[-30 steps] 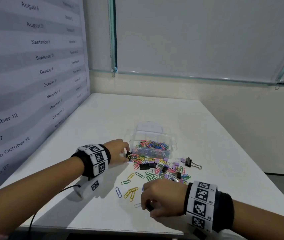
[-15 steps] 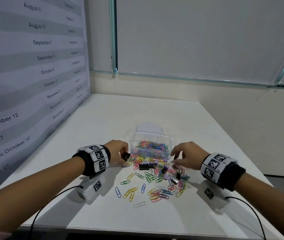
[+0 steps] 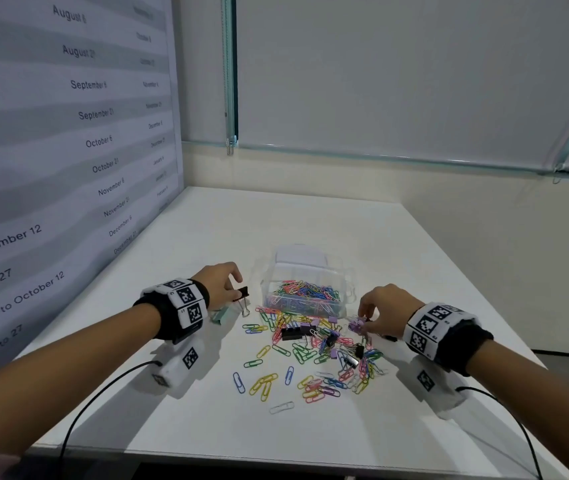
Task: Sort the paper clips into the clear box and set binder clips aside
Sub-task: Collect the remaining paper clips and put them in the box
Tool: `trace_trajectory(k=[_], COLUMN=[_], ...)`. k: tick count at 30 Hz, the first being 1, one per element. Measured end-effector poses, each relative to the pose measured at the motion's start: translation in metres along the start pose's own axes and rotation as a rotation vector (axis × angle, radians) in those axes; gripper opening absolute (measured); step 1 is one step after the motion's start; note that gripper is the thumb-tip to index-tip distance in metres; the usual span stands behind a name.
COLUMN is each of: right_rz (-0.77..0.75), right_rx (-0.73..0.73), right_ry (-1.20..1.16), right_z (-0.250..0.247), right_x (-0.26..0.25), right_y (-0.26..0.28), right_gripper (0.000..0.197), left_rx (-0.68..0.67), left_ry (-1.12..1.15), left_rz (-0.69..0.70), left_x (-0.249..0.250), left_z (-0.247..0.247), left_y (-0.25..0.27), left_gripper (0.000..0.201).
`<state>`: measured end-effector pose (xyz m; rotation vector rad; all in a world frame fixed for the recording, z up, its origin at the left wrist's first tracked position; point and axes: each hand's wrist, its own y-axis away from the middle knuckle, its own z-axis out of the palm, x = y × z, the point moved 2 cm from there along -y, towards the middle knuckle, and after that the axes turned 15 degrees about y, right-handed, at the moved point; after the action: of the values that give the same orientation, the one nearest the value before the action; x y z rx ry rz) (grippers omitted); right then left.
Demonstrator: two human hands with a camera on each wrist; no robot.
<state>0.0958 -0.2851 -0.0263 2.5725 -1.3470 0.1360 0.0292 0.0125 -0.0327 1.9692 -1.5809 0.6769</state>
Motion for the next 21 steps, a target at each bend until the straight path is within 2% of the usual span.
trace_trajectory(k=[2,6,9,12,17,21], right_rz=[-0.036,-0.157,-0.3,-0.399,-0.421,-0.411], right_rx=[0.019,0.069,0.055,-0.002,-0.089,-0.038], right_ry=[0.017,-0.082,-0.109,-0.073,-0.107,-0.138], right_z=[-0.003,-0.011,-0.012,-0.008,0.0,0.0], right_x=[-0.009,-0.031,-0.048,-0.062,-0.072,-0.081], right_y=[0.001,0.01,0.022,0.033,0.042,0.04], right_gripper=[0.023,0.017,0.015,0.021,0.031,0.03], left_rx=[-0.027,-0.091,-0.088,-0.19,-0.364,-0.395], left_ry=[-0.062,-0.171,-0.221,-0.242,-0.345,-0.344], left_rz=[-0.018,-0.042,0.072,0.195,0.255,0.271], left_x=[-0.001,-0.006,0.0,0.009,0.015,0.019], left_z=[0.001,0.001,0.002,0.012,0.035,0.041], left_y=[-0.003,-0.007,-0.002,0.01,0.028,0.035], left_gripper=[0.024,0.026,0.028,0.032,0.048,0.047])
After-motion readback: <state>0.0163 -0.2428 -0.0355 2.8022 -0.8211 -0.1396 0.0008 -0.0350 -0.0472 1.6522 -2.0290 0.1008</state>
